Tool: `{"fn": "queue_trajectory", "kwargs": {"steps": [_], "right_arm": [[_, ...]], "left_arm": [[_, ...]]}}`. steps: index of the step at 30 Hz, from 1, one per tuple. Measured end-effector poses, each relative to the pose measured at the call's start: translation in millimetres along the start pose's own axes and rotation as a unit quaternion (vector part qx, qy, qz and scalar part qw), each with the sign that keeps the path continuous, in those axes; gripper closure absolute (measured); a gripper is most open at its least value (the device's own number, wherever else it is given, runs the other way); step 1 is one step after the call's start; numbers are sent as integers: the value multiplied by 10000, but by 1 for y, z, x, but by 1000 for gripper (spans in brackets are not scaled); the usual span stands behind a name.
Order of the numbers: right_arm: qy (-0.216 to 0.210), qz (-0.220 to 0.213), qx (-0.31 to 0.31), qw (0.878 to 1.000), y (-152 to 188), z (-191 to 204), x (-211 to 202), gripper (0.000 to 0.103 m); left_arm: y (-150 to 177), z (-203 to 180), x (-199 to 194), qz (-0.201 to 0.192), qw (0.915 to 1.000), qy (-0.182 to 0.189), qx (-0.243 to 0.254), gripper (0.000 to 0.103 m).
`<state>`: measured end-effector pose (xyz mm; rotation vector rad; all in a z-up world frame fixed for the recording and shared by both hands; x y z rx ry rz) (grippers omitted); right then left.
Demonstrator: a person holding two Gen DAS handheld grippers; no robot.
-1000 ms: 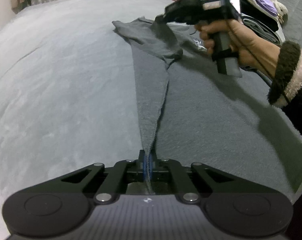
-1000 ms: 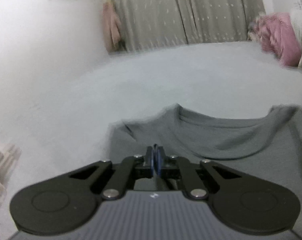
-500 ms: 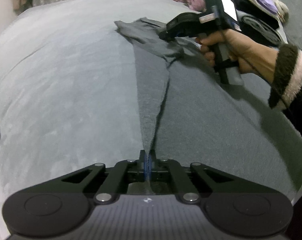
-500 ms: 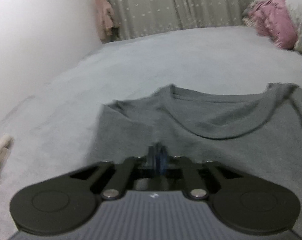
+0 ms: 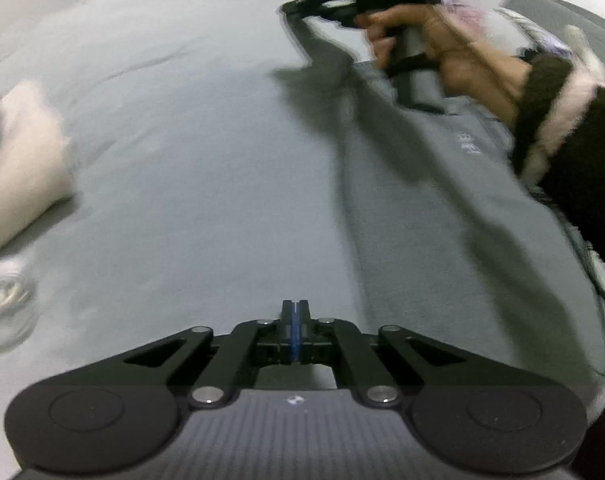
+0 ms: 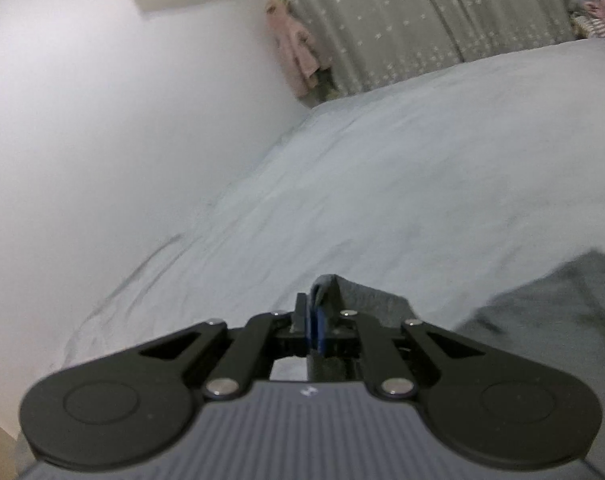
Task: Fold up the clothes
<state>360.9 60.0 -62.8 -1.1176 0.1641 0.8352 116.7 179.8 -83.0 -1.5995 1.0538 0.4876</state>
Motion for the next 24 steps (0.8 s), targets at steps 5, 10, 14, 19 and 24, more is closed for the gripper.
{"fn": "queue_trajectory", "kwargs": {"steps": [5, 10, 14, 19, 24], "right_arm": [[175, 205, -124, 9996, 22, 25, 44, 97], [465, 372, -517, 9969, 47, 35, 68, 85], [511, 446, -692, 9953, 55, 47, 65, 41], [865, 310, -840, 9922, 44, 44, 27, 33], [1471, 188, -1002, 9838, 43, 11, -25, 24]], "left_arm": [[7, 13, -7, 7, 9994, 229, -251, 103], [4, 15, -8, 47, 9991, 293, -309, 101], [-5, 9, -4, 16, 9992, 151, -377, 99], [-16, 5, 4, -22, 9996, -32, -278, 80], [-26, 0, 0, -193, 9981, -573, -93, 63]]}}
Point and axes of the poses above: each gripper's, at about its wrist camera, not at the fingertips, and x roughly the way its jaws point, z to its left, y to its underside, the point moved 9 cm from there along x, roughly the way its jaws point, and after that the axes turned 8 degrees about y, right-handed, at the moved point
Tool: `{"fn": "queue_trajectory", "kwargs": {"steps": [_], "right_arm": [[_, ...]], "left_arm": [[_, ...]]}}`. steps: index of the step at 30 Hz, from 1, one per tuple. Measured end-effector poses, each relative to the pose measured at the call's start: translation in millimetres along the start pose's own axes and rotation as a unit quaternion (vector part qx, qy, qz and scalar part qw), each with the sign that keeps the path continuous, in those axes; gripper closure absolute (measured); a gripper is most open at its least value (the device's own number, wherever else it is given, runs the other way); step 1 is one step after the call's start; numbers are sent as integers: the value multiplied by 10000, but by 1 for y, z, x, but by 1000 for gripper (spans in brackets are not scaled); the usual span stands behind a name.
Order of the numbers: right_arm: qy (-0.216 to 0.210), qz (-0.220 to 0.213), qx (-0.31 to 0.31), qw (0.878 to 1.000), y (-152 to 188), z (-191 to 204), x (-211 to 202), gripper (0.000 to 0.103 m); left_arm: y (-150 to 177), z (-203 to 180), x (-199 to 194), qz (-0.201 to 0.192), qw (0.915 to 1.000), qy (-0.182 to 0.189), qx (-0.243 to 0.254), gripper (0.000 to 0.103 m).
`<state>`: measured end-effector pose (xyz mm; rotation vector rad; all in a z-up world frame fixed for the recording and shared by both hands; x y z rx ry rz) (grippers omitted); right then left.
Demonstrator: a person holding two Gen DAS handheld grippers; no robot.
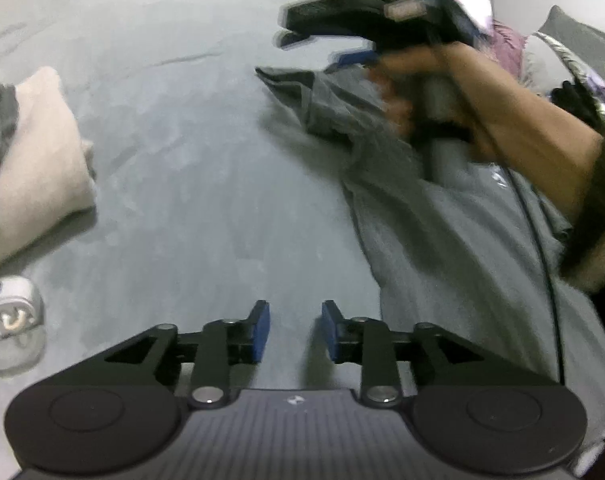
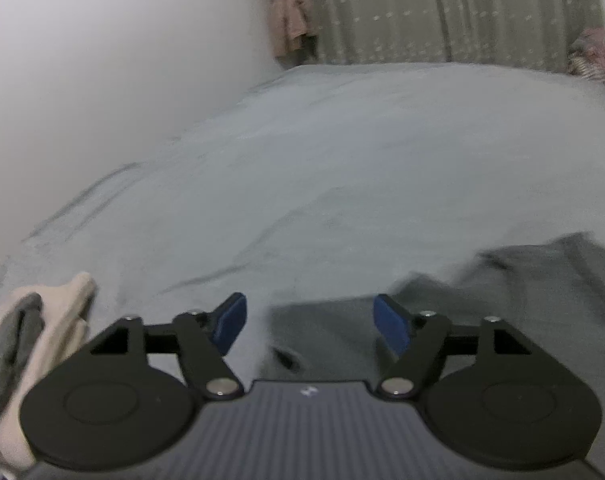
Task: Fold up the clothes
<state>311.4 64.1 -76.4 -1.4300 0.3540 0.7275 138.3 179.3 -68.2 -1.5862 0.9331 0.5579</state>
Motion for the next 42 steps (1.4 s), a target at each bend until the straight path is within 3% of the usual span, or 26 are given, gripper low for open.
{"fn": "queue_trajectory", "kwargs": {"steps": [4, 12, 24, 28, 31, 33, 39, 42], "right_arm": [[479, -9, -61, 9988, 15, -43, -26, 23], [1343, 43, 158, 9908, 63, -138, -85, 22], [2039, -73, 1088, 9729, 111, -270, -155, 22], [2082, -53, 1237, 9702, 126, -301, -167, 26], [1975, 152, 1461, 9692, 141, -324, -169, 41], [1870, 167, 1547, 9700, 144, -329, -169, 43], [1474, -346, 1753, 9728, 125, -332, -165, 46], [1204, -124, 1624, 9793, 123, -321, -145, 62]], "left_arm": [[-3, -9, -8, -193, 9990, -377, 155, 51], [-15, -25, -13, -415, 9963, -729, 170, 46], [-31, -85, 9, -854, 9945, -432, 422, 45], [-33, -110, 22, -898, 9944, -137, 536, 45], [-31, -122, 36, -764, 9943, -190, 713, 45], [-30, -127, 45, -667, 9945, -222, 774, 45], [-35, -138, 66, -550, 9949, -240, 806, 44], [-36, -141, 77, -457, 9949, -263, 856, 44]]}}
Point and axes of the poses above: each gripper's, at about its wrist camera, not at the fingertips, and x roughly the way its jaws point, z to its left, y to its underside, the point moved 9 cm from there along x, roughly the way its jaws point, and after that the axes turned 8 degrees about y, right-handed, at the moved point
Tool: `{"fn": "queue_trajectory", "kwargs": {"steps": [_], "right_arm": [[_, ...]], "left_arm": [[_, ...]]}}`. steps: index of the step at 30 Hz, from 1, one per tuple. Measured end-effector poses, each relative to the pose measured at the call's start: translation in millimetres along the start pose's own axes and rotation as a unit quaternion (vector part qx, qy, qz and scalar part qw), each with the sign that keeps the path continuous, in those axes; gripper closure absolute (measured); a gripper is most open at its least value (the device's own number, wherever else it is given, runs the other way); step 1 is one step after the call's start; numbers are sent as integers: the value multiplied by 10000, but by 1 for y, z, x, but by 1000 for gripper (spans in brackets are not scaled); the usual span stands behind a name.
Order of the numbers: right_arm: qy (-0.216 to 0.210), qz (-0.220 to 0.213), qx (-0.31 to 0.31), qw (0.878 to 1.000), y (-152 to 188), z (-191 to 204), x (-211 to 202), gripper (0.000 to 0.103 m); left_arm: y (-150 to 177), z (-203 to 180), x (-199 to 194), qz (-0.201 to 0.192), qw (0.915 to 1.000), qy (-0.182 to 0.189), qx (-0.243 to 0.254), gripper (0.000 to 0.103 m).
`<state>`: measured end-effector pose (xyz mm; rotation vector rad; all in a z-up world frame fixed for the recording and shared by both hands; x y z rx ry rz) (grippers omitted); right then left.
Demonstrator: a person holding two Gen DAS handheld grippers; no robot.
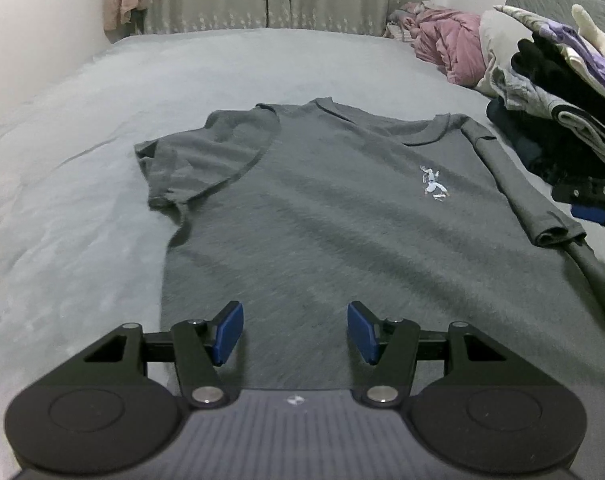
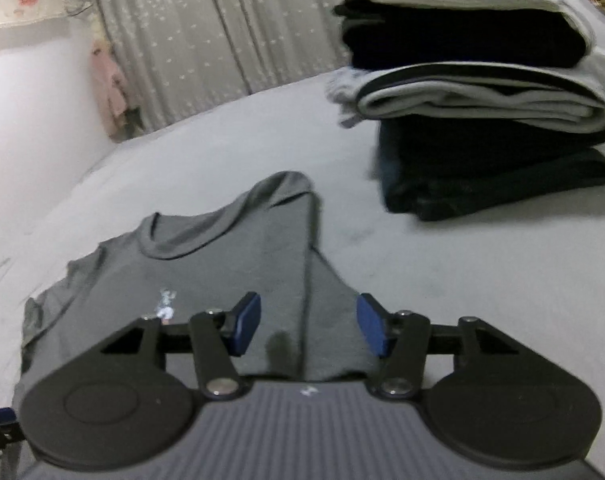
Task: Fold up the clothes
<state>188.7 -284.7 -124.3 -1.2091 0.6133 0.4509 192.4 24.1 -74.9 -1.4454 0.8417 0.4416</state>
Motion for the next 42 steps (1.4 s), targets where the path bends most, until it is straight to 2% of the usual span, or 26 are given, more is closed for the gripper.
{"fn": "queue_trajectory", "kwargs": {"steps": [4, 7, 9, 11, 15, 19, 23, 24, 25, 27, 29, 30, 32, 36, 39, 40, 42], "right_arm": [[-128, 411, -589, 9973, 13, 16, 18, 100], [84, 259, -900, 9956, -6, 10, 11, 101], [642, -149, -1273, 9897, -25, -1, 3, 101], [1405, -618, -1711, 9732, -49, -15, -3, 101], [1924, -824, -1790, 9613, -80, -36, 6, 101], [2660, -910, -2589, 9241, -99, -46, 19, 101], [3212, -943, -3366, 8801, -95, -46, 37, 99], [3229, -933, -3379, 8791, -94, -46, 38, 89], [3203, -847, -3273, 8849, -90, -48, 37, 67], [2914, -715, -2827, 9111, -82, -53, 23, 48], [2609, -597, -2535, 9296, -72, -57, 5, 47], [2550, -552, -2508, 9322, -70, -60, 2, 47], [2091, -247, -2509, 9448, -43, -62, -24, 46], [1439, 149, -2493, 9576, -4, -65, -63, 43], [730, 530, -2009, 9755, 22, -62, -84, 42], [371, 696, -1558, 9846, 30, -61, -93, 42], [112, 852, -1213, 9889, 33, -59, -94, 42]], "left_arm": [[1, -2, 11, 82, 9999, -47, 113, 43], [-2, -2, 14, 81, 9998, -66, 139, 40], [-3, 0, 15, 84, 9999, -63, 125, 40], [-4, 0, 17, 86, 9999, -63, 106, 40], [-6, -1, 19, 76, 9999, -100, 108, 40], [-6, -2, 20, 64, 9997, -133, 191, 39], [-9, -3, 20, 74, 9997, -147, 199, 39], [-9, -2, 20, 76, 9996, -151, 210, 39], [-10, -2, 18, 79, 9996, -159, 221, 39], [-9, 0, 12, 81, 9995, -206, 226, 39], [-6, 4, 3, 84, 9995, -228, 202, 38], [-3, 6, -1, 114, 9995, -238, 195, 37], [7, 12, -10, 196, 9991, -299, 207, 36], [28, 28, -29, 382, 9978, -509, 179, 35], [43, 42, -52, 421, 9970, -647, 29, 35], [49, 48, -61, 443, 9968, -666, -35, 35], [64, 57, -78, 495, 9967, -616, -191, 35]]}}
Point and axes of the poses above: each gripper's, at about its wrist camera, not at the fingertips, and x roughly the way its jaws point, z to its left, y to its underside, the point moved 9 cm from there along x, roughly the way its jaws point, and after that the axes turned 8 degrees about y, right-handed, at the moved point
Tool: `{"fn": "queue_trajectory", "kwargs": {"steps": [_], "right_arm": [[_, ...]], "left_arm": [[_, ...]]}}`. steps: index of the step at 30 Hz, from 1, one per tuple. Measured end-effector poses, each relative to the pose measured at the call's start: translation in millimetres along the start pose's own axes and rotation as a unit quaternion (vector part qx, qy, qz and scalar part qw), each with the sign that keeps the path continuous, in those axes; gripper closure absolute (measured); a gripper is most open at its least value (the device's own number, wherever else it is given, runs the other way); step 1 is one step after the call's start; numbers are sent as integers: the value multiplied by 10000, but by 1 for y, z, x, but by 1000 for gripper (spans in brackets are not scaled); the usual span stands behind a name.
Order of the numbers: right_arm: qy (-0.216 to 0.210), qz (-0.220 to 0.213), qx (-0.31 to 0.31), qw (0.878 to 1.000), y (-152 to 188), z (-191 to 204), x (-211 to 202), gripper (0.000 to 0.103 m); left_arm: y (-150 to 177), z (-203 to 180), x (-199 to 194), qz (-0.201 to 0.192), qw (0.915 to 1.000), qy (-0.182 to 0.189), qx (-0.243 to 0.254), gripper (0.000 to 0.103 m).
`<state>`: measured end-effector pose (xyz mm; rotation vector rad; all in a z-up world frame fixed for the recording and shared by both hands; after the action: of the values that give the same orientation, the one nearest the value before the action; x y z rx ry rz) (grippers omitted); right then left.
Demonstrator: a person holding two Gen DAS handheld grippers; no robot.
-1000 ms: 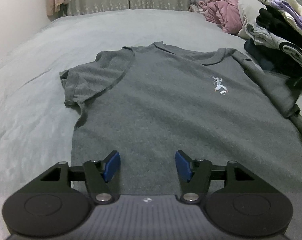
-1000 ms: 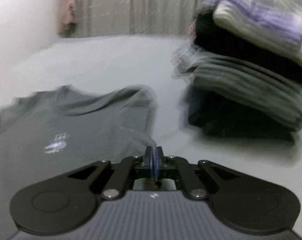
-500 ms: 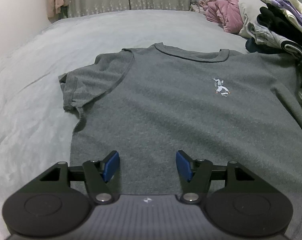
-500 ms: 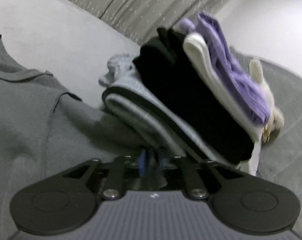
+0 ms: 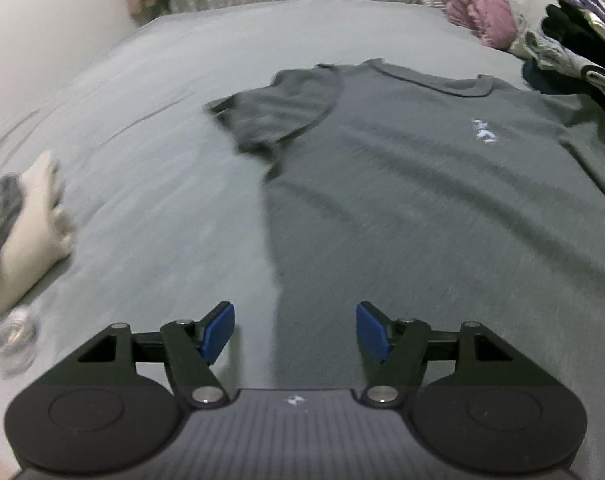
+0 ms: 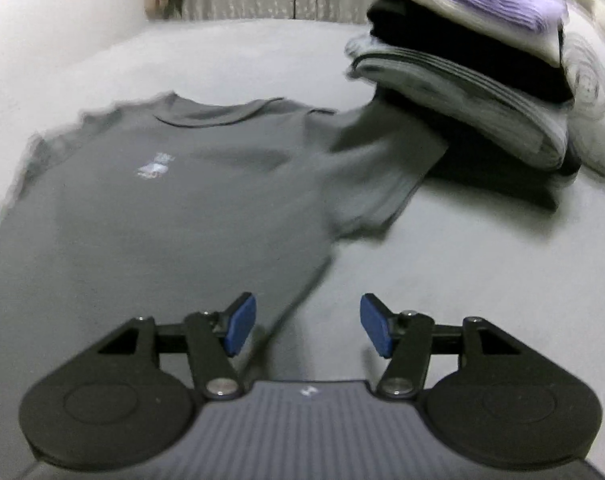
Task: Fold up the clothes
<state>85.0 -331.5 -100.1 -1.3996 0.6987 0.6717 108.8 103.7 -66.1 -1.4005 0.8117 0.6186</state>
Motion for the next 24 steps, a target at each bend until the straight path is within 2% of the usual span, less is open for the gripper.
{"fn": "queue_trajectory", "kwargs": {"steps": [2, 5, 8, 12, 14, 15, 16, 17, 18, 19, 21, 23, 24], "right_arm": [[-99, 65, 94, 9999, 12, 3, -12, 42], [-72, 227, -168, 9996, 33, 4, -28, 42], [2, 488, -372, 9981, 52, -2, -37, 42], [132, 754, -367, 9964, 80, -19, -51, 42], [176, 873, -247, 9957, 94, -30, -57, 42], [176, 929, -168, 9954, 100, -35, -58, 42], [172, 1017, -61, 9946, 108, -41, -60, 42], [171, 1149, 106, 9932, 116, -48, -61, 43], [164, 1156, 255, 9928, 117, -52, -62, 43], [156, 1148, 401, 9925, 117, -56, -63, 43], [43, 1231, 630, 9904, 120, -60, -65, 43], [-71, 1568, 748, 9848, 130, -61, -58, 44], [-130, 1629, 744, 9837, 131, -60, -58, 48]], "left_arm": [[17, 11, -13, 115, 9998, 97, -137, 34], [36, 19, -25, 300, 9989, 306, -195, 34], [62, 22, -40, 590, 9933, 962, -263, 35], [76, 16, -50, 749, 9839, 1575, -388, 38], [82, 12, -53, 838, 9784, 1833, -461, 44], [87, 6, -56, 965, 9712, 2105, -559, 54], [90, 3, -56, 1054, 9671, 2235, -612, 68], [96, -2, -55, 1200, 9609, 2397, -688, 74], [101, -7, -52, 1296, 9585, 2440, -700, 87], [106, -11, -49, 1366, 9569, 2464, -705, 93], [111, -14, -45, 1290, 9606, 2370, -666, 98], [108, -13, -45, 1188, 9615, 2362, -746, 99], [106, -11, -49, 1045, 9638, 2327, -779, 100]]}}
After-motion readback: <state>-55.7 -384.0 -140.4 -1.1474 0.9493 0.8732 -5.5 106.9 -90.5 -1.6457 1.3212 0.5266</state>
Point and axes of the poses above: each gripper's, at about its wrist camera, not at the fingertips, and x roughly the way its jaws point, z to its left, y to its underside, the point moved 9 cm from there along x, roughly the way its jaws point, and after that the axes turned 8 degrees about y, right-handed, at the moved point
